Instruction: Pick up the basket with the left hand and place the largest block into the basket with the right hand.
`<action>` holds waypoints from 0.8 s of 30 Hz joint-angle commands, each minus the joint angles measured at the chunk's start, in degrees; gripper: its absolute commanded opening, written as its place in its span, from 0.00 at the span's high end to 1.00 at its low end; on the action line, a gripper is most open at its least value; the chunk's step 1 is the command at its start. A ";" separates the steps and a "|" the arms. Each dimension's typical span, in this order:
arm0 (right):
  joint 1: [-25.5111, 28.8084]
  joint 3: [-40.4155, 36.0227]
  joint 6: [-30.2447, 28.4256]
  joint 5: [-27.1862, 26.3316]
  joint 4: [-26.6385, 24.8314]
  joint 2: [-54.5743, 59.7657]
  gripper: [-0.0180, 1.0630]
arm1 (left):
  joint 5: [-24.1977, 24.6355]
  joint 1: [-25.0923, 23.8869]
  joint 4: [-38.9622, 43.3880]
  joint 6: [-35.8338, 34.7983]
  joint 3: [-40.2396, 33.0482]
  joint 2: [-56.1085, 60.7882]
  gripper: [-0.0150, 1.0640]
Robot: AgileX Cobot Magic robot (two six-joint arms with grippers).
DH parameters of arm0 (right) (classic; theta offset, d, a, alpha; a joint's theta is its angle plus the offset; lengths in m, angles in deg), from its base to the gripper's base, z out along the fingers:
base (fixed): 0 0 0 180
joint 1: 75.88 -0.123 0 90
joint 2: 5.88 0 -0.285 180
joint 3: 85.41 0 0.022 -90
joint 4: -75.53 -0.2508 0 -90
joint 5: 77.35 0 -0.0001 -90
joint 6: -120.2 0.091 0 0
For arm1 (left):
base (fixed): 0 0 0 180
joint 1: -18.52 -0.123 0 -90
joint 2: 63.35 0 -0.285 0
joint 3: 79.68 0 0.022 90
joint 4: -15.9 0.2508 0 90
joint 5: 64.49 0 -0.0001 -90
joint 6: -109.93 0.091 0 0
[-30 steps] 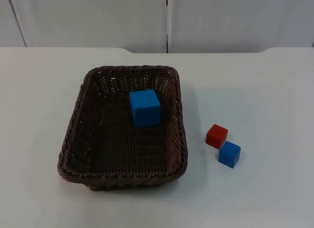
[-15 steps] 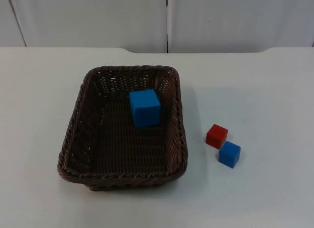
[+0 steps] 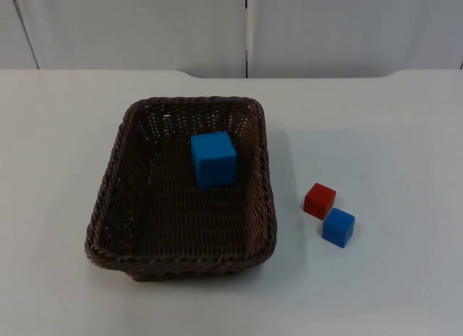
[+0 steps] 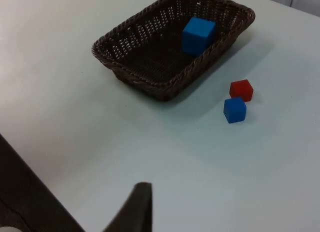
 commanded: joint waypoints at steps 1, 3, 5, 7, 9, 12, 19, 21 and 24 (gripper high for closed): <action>-0.34 -0.62 -0.86 -0.67 -0.16 -0.20 0.03 | -0.28 0.01 0.32 -0.68 -0.24 0.22 0.01; -0.34 -0.62 -0.86 -0.67 -0.05 -0.20 0.01 | -0.28 0.01 0.32 -0.68 -0.24 0.22 0.01; -0.34 -0.62 -0.86 -0.67 -0.05 -0.20 0.01 | -0.28 0.01 0.32 -0.68 -0.24 0.22 0.01; -0.34 -0.62 -0.86 -0.67 -0.05 -0.20 0.01 | -0.28 0.01 0.32 -0.68 -0.24 0.22 0.01; -0.34 -0.62 -0.86 -0.67 -0.05 -0.20 0.01 | -0.28 0.01 0.20 -0.82 -0.24 0.22 0.01; -0.34 -0.62 -0.86 -0.67 -0.05 -0.20 0.01 | -0.38 0.01 0.83 -3.52 -0.59 0.22 0.01; -0.34 -0.62 -0.86 -0.67 -0.05 -0.20 0.01 | -0.29 0.01 7.31 -10.25 -0.59 0.22 0.01; -0.34 -0.62 -0.86 -0.67 -0.05 -0.20 0.01 | 0.31 0.01 7.31 -8.74 -0.73 0.22 0.01; -0.34 -0.62 -0.86 -0.67 -0.05 -0.20 0.01 | 0.92 0.01 6.92 -7.04 -0.86 0.22 0.01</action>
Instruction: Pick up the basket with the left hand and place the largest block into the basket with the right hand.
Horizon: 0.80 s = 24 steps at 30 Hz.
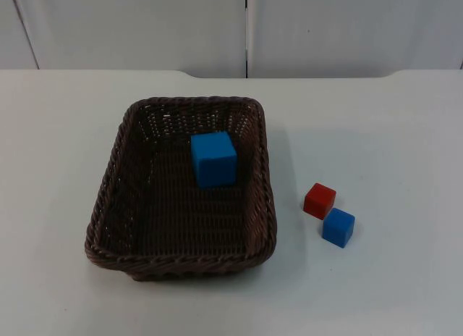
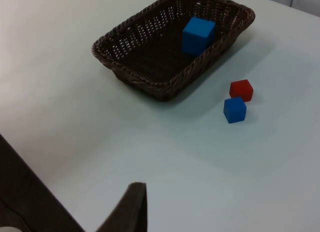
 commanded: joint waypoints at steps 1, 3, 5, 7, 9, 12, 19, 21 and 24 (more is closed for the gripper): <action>-0.34 -0.62 -0.86 -0.67 0.04 -0.20 0.01 | 0.33 0.01 -0.45 1.28 -0.33 0.22 0.01; -0.34 -0.62 -0.86 -0.67 -0.08 -0.20 0.01 | 0.33 0.01 -0.45 1.28 -0.33 0.22 0.01; -0.34 -0.62 -0.86 -0.67 -0.08 -0.20 0.01 | 0.33 0.01 -0.45 1.28 -0.33 0.22 0.01; -0.34 -0.62 -0.86 -0.67 -0.08 -0.20 0.01 | 0.33 0.01 -0.69 0.98 -0.33 0.22 0.01; -0.34 -0.62 -0.86 -0.67 -0.08 -0.20 0.01 | 0.43 0.01 -0.78 0.98 -0.33 0.22 0.01; -0.23 -0.62 -0.86 -0.67 -0.07 -0.20 0.01 | 0.43 0.01 -0.47 0.98 -0.33 0.22 0.01; 5.99 -0.62 -0.86 -0.67 -0.07 -0.20 0.01 | 0.43 0.01 -0.47 0.98 -0.33 0.22 0.01; 7.72 -0.62 -0.86 -0.67 -0.07 -0.20 0.01 | 0.43 0.01 -0.47 0.98 -0.33 0.22 0.01; 12.83 -0.62 -0.86 -0.67 -0.07 -0.20 0.01 | 0.43 0.01 -0.47 0.98 -0.33 0.22 0.01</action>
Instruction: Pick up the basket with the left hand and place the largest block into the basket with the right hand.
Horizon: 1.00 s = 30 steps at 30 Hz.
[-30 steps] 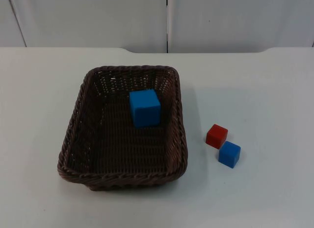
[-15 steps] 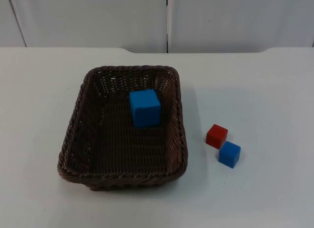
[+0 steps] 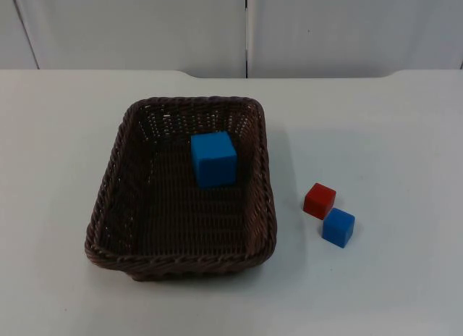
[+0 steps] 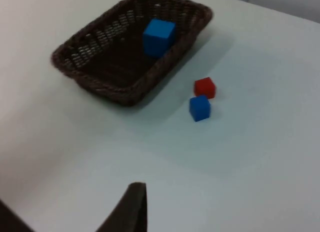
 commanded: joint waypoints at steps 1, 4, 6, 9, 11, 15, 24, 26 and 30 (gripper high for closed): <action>4.37 -0.62 -0.86 -0.67 -0.07 -0.20 0.01 | -0.04 0.01 -0.37 -0.01 -0.19 0.22 0.01; 8.35 -0.62 -0.86 -0.67 -0.07 -0.20 0.01 | -0.04 0.01 -0.37 -0.01 -0.19 0.22 0.01; 11.43 -0.62 -0.86 -0.67 -0.07 -0.20 0.01 | -0.04 0.01 -0.37 -0.01 -0.19 0.22 0.01; 14.07 -0.62 -0.86 -0.67 -0.07 -0.20 0.01 | -0.04 0.01 -0.37 -0.01 -0.19 0.22 0.01; 16.77 -0.62 -0.86 -0.67 -0.07 -0.20 0.01 | -0.04 0.01 -0.37 -0.01 -0.19 0.22 0.01; 20.20 -0.62 -0.86 -0.67 -0.07 -0.20 0.01 | -0.04 0.01 -0.37 -0.01 -0.19 0.22 0.01; 26.89 -0.62 -0.86 -0.67 0.04 -0.20 0.01 | -0.04 0.01 -0.37 -0.01 -0.19 0.22 0.01; 27.78 -0.62 -0.86 -0.67 0.04 -0.20 0.01 | -0.04 0.01 -0.37 -0.01 -0.19 0.22 0.01; 29.03 -0.62 -0.86 -0.67 0.04 -0.20 0.01 | -0.04 0.01 -0.37 -0.01 -0.19 0.22 0.01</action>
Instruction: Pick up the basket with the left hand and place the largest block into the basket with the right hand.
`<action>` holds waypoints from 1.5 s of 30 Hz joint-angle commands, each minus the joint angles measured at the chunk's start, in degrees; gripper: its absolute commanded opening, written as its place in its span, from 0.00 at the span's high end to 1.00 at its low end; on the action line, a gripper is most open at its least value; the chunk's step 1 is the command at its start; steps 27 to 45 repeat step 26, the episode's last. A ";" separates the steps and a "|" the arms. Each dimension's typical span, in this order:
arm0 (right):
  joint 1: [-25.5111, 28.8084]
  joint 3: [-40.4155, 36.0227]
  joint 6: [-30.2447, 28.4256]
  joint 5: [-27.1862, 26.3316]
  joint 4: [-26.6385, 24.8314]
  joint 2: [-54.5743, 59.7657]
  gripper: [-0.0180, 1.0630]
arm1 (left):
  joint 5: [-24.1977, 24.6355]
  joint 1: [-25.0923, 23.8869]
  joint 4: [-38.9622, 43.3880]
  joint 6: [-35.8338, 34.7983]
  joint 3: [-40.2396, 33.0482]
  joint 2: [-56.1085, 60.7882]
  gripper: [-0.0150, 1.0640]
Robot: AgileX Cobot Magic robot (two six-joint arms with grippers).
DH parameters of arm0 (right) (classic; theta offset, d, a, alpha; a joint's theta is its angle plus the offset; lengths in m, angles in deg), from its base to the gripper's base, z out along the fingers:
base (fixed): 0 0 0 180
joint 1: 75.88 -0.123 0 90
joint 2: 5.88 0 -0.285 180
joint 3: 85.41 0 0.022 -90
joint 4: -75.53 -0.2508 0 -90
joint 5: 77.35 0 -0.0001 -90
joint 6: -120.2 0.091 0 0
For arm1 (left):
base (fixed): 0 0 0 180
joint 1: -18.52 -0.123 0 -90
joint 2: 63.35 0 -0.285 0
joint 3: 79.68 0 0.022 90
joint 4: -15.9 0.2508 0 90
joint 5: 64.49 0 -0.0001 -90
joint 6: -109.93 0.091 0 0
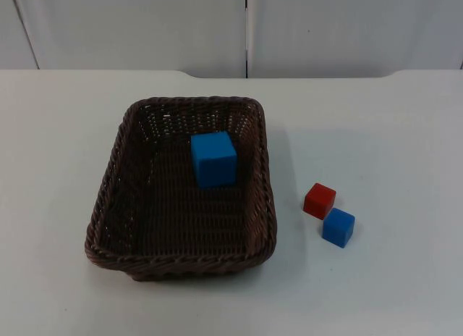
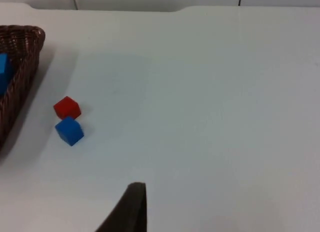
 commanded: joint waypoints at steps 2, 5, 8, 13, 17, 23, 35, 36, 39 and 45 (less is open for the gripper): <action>1.44 -0.43 -0.86 -0.67 0.04 -0.20 0.01 | -0.04 0.01 -0.37 -0.01 -0.19 0.22 0.01; 3.35 -0.43 -0.86 -0.67 0.04 -0.20 0.01 | -0.04 0.01 -0.37 -0.01 -0.19 0.22 0.01; 3.79 -0.43 -0.86 -0.67 0.04 -0.20 0.01 | -0.04 0.01 -0.26 -0.01 -0.19 0.22 0.01; 3.79 -0.43 -0.86 -0.67 0.04 -0.20 0.01 | -0.04 0.01 -0.26 -0.01 -0.19 0.22 0.01; 3.79 -0.43 -0.86 -0.67 0.04 -0.20 0.01 | -0.04 0.01 -0.26 -0.01 -0.19 0.22 0.01; 3.79 -0.43 -0.86 -0.67 0.04 -0.20 0.01 | -0.04 -4.19 -0.26 -0.01 -0.19 0.22 0.01; 3.79 -0.43 -0.86 -0.67 0.04 -0.20 0.01 | -0.04 -7.04 -0.26 -0.01 -0.19 0.22 0.01; 3.79 -0.43 -0.86 -0.67 0.04 -0.20 0.01 | -0.04 -7.04 -0.26 -0.01 -0.19 0.22 0.01; 3.79 -0.43 -0.86 -0.67 0.04 -0.20 0.01 | -0.04 -7.04 -0.26 -0.01 -0.19 0.22 0.01; 3.79 -0.43 -0.86 -0.67 0.04 -0.20 0.01 | -0.04 -7.04 -0.26 -0.01 -0.19 0.22 0.01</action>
